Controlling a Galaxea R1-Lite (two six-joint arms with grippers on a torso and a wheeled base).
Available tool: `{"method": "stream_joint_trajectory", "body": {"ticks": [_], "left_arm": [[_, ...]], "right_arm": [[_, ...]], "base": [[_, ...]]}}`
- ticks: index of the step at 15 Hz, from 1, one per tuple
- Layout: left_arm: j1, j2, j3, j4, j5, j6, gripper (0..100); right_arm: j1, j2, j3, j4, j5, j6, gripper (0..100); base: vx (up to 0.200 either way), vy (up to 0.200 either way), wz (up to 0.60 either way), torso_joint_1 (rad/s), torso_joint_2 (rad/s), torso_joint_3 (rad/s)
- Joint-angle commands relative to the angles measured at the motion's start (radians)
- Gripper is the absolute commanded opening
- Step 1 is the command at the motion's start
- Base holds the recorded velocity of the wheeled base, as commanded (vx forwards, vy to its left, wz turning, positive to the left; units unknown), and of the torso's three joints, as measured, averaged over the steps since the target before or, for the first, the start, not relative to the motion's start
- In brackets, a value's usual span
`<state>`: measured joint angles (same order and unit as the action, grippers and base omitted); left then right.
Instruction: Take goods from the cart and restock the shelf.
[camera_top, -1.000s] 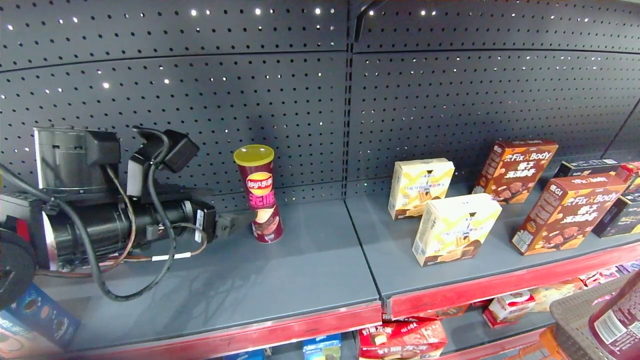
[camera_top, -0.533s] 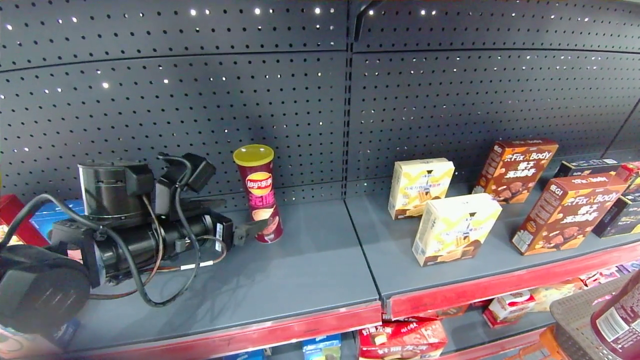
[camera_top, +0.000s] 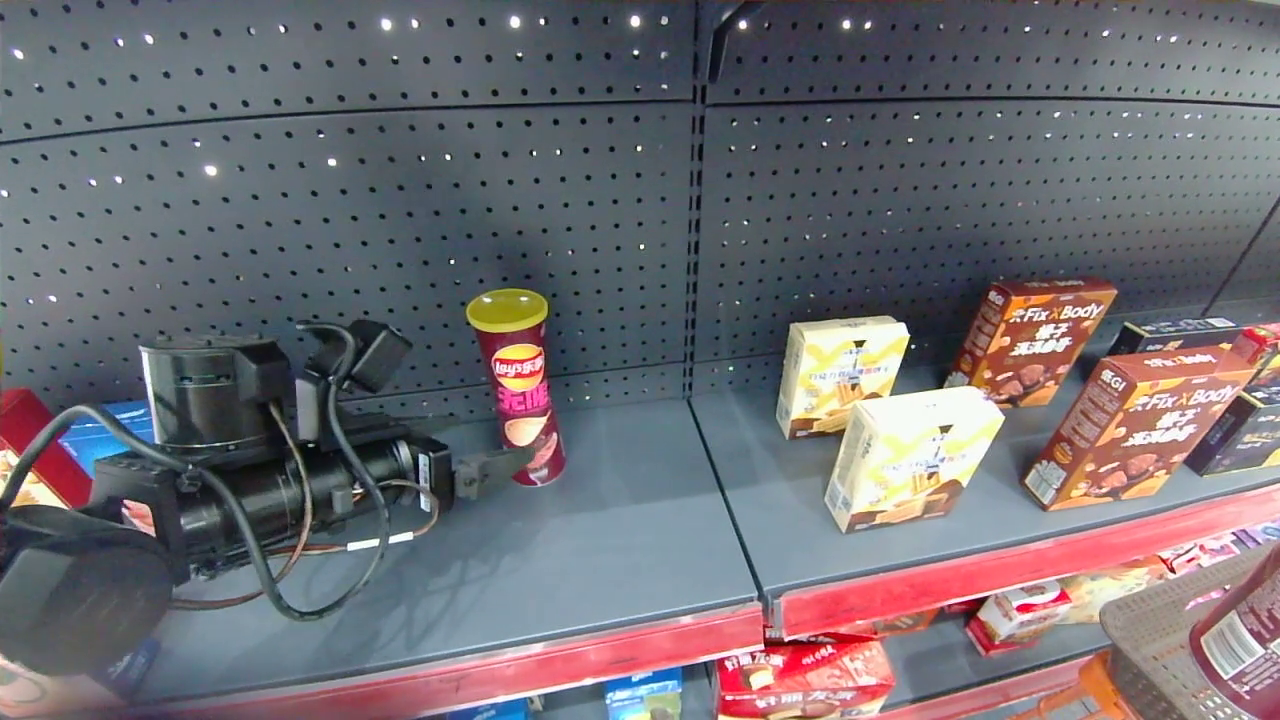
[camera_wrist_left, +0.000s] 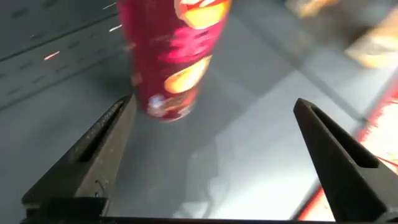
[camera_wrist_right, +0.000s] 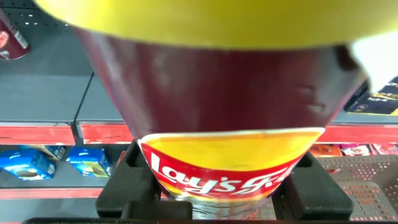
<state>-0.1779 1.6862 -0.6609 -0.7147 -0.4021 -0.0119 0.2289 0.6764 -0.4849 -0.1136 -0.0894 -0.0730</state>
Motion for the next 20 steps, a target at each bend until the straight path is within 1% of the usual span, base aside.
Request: {"method": "stream_joint_trajectory", "body": {"ticks": [1, 2, 3, 4, 5, 6, 8, 11, 12, 14, 15, 16, 20], "left_arm": [[0.069, 0.018, 0.0, -0.032, -0.063, 0.012, 100], [0.089, 0.035, -0.002, -0.063, -0.08, 0.027, 100], [0.115, 0.086, -0.003, -0.132, -0.098, 0.066, 100], [0.14, 0.122, 0.0, -0.209, -0.142, 0.072, 100], [0.158, 0.153, 0.006, -0.278, -0.202, 0.072, 100], [0.175, 0.176, 0.02, -0.325, -0.265, 0.07, 100], [0.184, 0.182, 0.024, -0.33, -0.304, 0.069, 100], [0.186, 0.204, 0.02, -0.336, -0.379, 0.069, 100], [0.186, 0.204, 0.02, -0.336, -0.379, 0.069, 100], [0.186, 0.241, -0.016, -0.339, -0.422, 0.069, 100], [0.186, 0.242, -0.019, -0.339, -0.428, 0.069, 100], [0.186, 0.27, -0.066, -0.342, -0.462, 0.072, 100], [0.187, 0.322, -0.183, -0.336, -0.483, 0.07, 100]], "right_arm": [[-0.005, 0.0, -0.001, 0.0, 0.0, -0.001, 0], [-0.003, 0.0, 0.0, 0.0, 0.0, -0.001, 0], [-0.003, 0.002, 0.003, 0.0, 0.0, -0.001, 0], [-0.003, 0.002, 0.005, 0.0, 0.0, -0.001, 0], [-0.003, 0.0, 0.008, 0.0, 0.0, -0.001, 0], [-0.003, -0.001, 0.009, 0.0, 0.0, -0.001, 0], [-0.003, -0.001, 0.008, 0.0, 0.0, -0.001, 0], [-0.003, 0.002, 0.012, 0.0, 0.002, -0.001, 0], [-0.003, 0.002, 0.012, 0.0, 0.002, -0.001, 0], [-0.002, 0.0, 0.008, 0.0, 0.002, 0.001, 0], [-0.002, 0.0, 0.008, 0.0, 0.002, -0.001, 0], [-0.002, 0.0, 0.003, 0.0, 0.002, 0.001, 0], [0.001, 0.0, 0.003, 0.0, 0.003, 0.001, 0]], "base": [[0.0, 0.0, 0.0, 0.0, 0.0, 0.0], [0.0, 0.0, 0.0, 0.0, 0.0, 0.0], [0.0, 0.0, 0.0, 0.0, 0.0, 0.0], [0.0, 0.0, 0.0, 0.0, 0.0, 0.0], [0.0, 0.0, 0.0, 0.0, 0.0, 0.0], [0.0, 0.0, 0.0, 0.0, 0.0, 0.0], [0.0, 0.0, 0.0, 0.0, 0.0, 0.0], [0.0, 0.0, 0.0, 0.0, 0.0, 0.0], [0.0, 0.0, 0.0, 0.0, 0.0, 0.0], [0.0, 0.0, 0.0, 0.0, 0.0, 0.0], [0.0, 0.0, 0.0, 0.0, 0.0, 0.0], [0.0, 0.0, 0.0, 0.0, 0.0, 0.0], [0.0, 0.0, 0.0, 0.0, 0.0, 0.0]]}}
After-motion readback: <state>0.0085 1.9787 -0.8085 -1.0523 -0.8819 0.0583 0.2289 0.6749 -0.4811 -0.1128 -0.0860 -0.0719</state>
